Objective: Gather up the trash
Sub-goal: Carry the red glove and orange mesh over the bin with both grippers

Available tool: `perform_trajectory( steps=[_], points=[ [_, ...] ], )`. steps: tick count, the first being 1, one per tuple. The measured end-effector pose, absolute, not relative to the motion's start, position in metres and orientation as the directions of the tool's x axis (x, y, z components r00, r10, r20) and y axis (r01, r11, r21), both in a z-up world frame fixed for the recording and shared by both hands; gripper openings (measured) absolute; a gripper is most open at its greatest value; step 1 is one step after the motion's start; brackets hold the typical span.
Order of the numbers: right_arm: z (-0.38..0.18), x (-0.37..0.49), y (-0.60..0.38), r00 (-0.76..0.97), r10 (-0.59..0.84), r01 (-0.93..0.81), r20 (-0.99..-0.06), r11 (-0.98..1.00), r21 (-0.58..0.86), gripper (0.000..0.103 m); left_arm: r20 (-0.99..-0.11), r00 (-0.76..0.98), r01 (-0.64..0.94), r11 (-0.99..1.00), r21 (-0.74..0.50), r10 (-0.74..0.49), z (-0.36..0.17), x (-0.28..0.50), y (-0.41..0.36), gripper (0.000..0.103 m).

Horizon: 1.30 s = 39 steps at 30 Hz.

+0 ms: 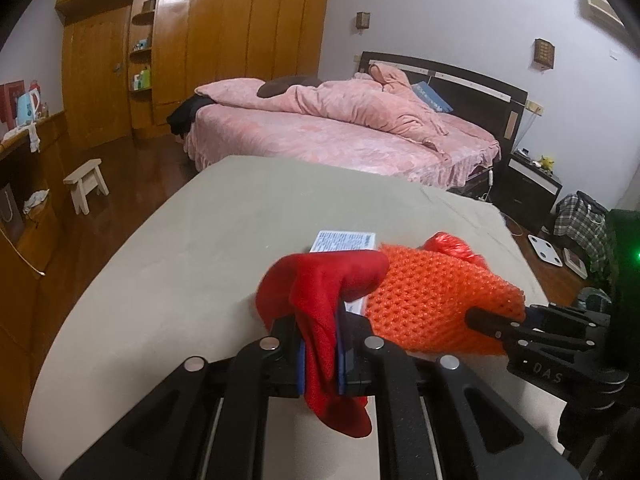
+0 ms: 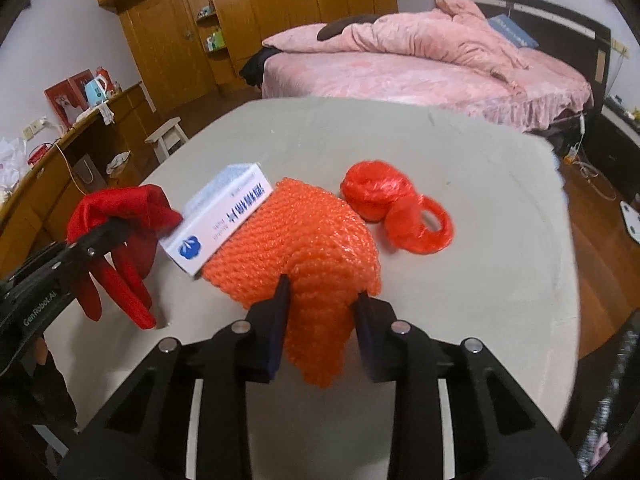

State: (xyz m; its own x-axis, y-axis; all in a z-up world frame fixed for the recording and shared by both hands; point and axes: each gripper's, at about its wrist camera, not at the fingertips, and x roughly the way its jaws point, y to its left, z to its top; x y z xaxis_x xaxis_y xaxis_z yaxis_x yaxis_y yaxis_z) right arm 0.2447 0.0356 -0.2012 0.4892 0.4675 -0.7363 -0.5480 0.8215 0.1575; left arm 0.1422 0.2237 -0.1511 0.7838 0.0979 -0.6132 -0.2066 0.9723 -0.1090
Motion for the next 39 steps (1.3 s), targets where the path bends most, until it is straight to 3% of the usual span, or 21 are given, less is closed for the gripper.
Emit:
perform_trajectory(
  steps=[39],
  points=[
    [-0.086,0.178,-0.109,0.713,0.407,-0.405,-0.572,0.904,0.138,0.03,-0.47,0.881,0.001,0.995,-0.095,-0.046,-0.054,0.115,0.099,0.011]
  ],
)
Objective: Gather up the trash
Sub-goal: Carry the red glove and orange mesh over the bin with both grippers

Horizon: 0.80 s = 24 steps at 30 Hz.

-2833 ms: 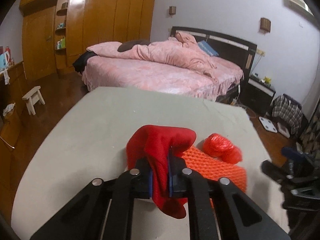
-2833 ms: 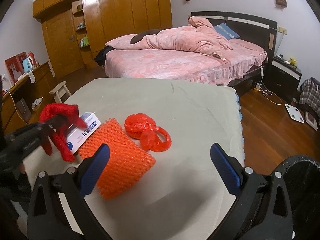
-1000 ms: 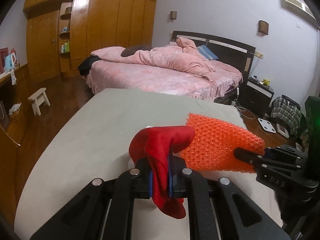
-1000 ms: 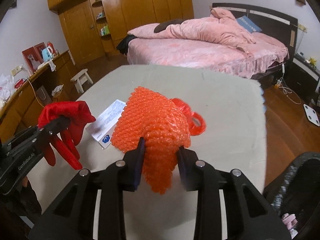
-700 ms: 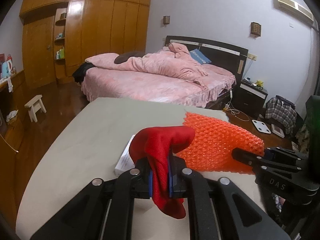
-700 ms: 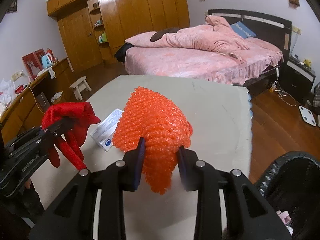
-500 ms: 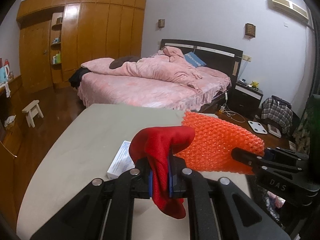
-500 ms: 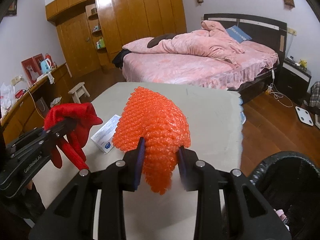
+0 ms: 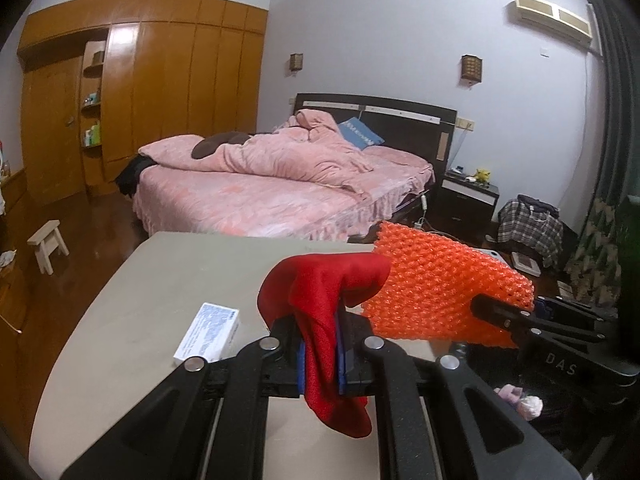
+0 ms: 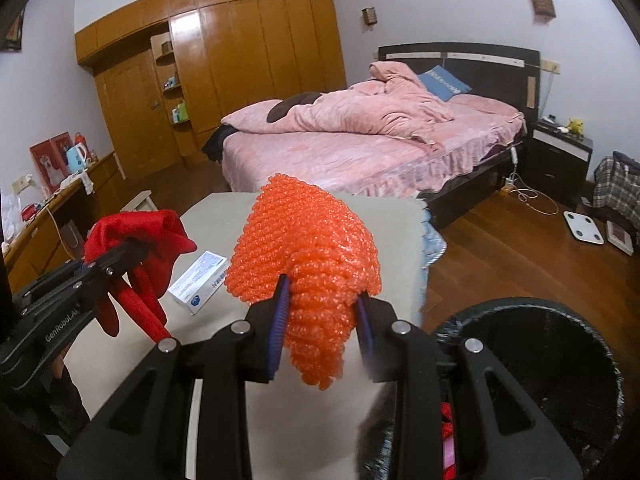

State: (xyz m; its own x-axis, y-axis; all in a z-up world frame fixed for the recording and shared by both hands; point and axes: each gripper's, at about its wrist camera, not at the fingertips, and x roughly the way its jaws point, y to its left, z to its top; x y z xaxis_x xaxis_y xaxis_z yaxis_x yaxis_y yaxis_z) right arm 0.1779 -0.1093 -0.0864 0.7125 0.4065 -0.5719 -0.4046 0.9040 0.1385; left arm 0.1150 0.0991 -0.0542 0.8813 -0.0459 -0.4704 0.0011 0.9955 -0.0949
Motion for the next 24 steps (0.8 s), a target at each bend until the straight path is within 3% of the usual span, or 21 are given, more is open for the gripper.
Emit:
perform_trajectory(
  steps=[24],
  points=[
    [-0.064,0.123,-0.242,0.826,0.238,-0.211,-0.51,0.971,0.111,0.03,-0.426,0.875,0.219,0.973,-0.079,-0.231,-0.034,0.102,-0.014,0.011]
  ],
)
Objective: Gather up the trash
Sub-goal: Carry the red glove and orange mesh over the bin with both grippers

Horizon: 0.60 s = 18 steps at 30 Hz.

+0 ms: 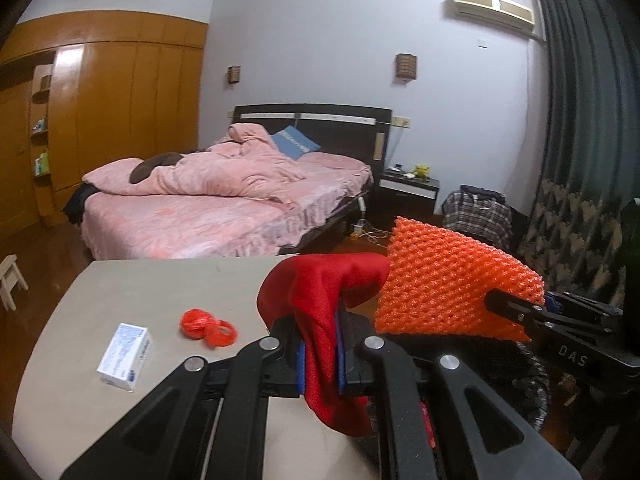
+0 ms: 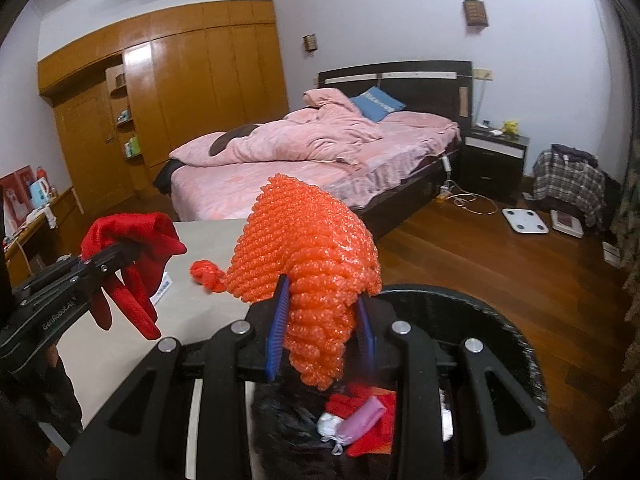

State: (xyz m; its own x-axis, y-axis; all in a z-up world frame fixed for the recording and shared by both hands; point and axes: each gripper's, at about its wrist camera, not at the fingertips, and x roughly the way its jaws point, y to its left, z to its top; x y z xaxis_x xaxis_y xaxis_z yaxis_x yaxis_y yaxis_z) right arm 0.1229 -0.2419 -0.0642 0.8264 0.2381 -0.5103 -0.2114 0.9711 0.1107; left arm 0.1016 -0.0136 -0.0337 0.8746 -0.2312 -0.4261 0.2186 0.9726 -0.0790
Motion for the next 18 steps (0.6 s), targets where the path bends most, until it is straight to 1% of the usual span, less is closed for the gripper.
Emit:
perform_trajectory(
  steps=[10,18],
  points=[
    [-0.068,0.102,-0.287,0.848,0.148,-0.113,-0.509,0.989,0.1,0.03,-0.432,0.84,0.33,0.941,-0.077,-0.33,-0.039,0.1,-0.063,0.011],
    [-0.082,0.09,-0.322,0.845,0.071,-0.023,-0.529,0.995,0.096,0.03,-0.452,0.798,0.412,0.908,-0.074,-0.399,-0.053,0.104,-0.101,0.011]
  ],
)
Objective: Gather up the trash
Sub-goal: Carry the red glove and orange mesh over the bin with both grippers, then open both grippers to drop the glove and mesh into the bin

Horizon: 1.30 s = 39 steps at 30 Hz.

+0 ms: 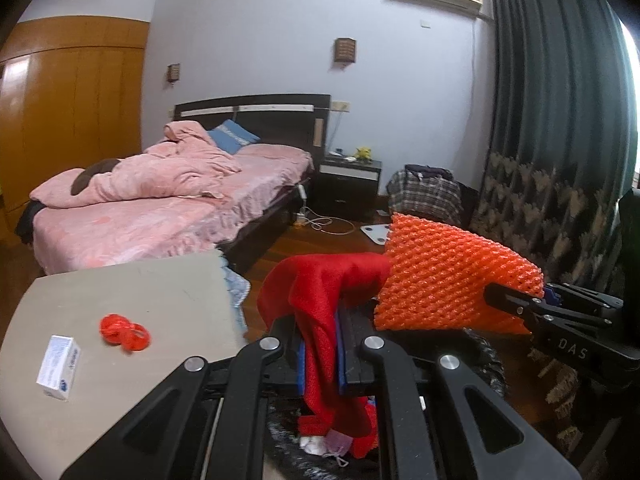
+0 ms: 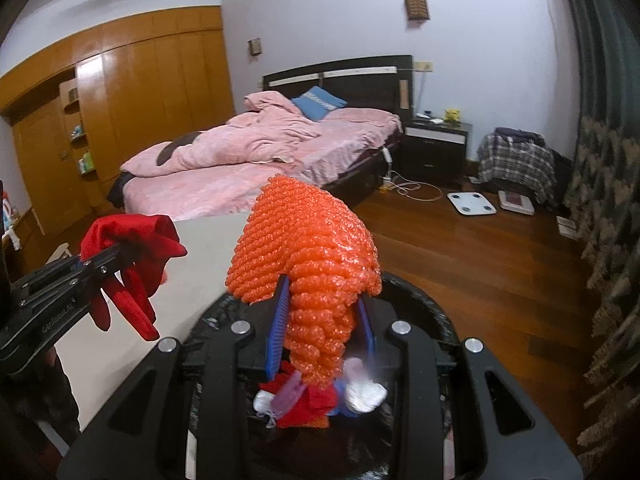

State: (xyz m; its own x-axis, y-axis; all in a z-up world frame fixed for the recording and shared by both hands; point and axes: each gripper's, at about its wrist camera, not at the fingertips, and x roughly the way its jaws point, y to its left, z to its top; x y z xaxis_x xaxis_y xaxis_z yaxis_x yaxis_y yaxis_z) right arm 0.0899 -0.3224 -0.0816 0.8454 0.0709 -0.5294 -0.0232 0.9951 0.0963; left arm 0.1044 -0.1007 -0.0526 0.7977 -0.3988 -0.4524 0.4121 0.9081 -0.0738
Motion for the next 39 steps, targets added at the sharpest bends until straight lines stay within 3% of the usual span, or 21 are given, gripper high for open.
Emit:
perform_trajectory(
  steps=[22,26,29,31,37,39],
  points=[
    [-0.138,0.09,-0.363,0.781,-0.019,0.098,-0.624,0.991,0.093,0.03,-0.56,0.691,0.51,0.858,-0.07,-0.456,-0.101,0.124,-0.163,0.011],
    [-0.143,0.095,-0.367,0.773,-0.017,0.099,-0.634,0.991,0.093,0.035,-0.574,0.676,0.511,0.855,-0.088,-0.463,-0.106,0.127,-0.166,0.011],
    [-0.146,0.098,-0.365,0.764,-0.027,0.105,-0.644,0.991,0.084,0.041,-0.578,0.665,0.517,0.85,-0.102,-0.473,-0.107,0.129,-0.165,0.025],
    [-0.148,0.101,-0.365,0.758,-0.032,0.112,-0.651,0.99,0.082,0.049,-0.581,0.657,0.522,0.846,-0.11,-0.481,-0.108,0.129,-0.163,0.043],
    [-0.15,0.1,-0.363,0.757,-0.037,0.111,-0.652,0.991,0.072,0.07,-0.577,0.659,0.507,0.852,-0.134,-0.483,-0.105,0.13,-0.15,0.056],
    [-0.148,0.101,-0.361,0.761,-0.042,0.113,-0.647,0.991,0.068,0.084,-0.569,0.673,0.49,0.861,-0.135,-0.472,-0.101,0.129,-0.142,0.061]
  ],
)
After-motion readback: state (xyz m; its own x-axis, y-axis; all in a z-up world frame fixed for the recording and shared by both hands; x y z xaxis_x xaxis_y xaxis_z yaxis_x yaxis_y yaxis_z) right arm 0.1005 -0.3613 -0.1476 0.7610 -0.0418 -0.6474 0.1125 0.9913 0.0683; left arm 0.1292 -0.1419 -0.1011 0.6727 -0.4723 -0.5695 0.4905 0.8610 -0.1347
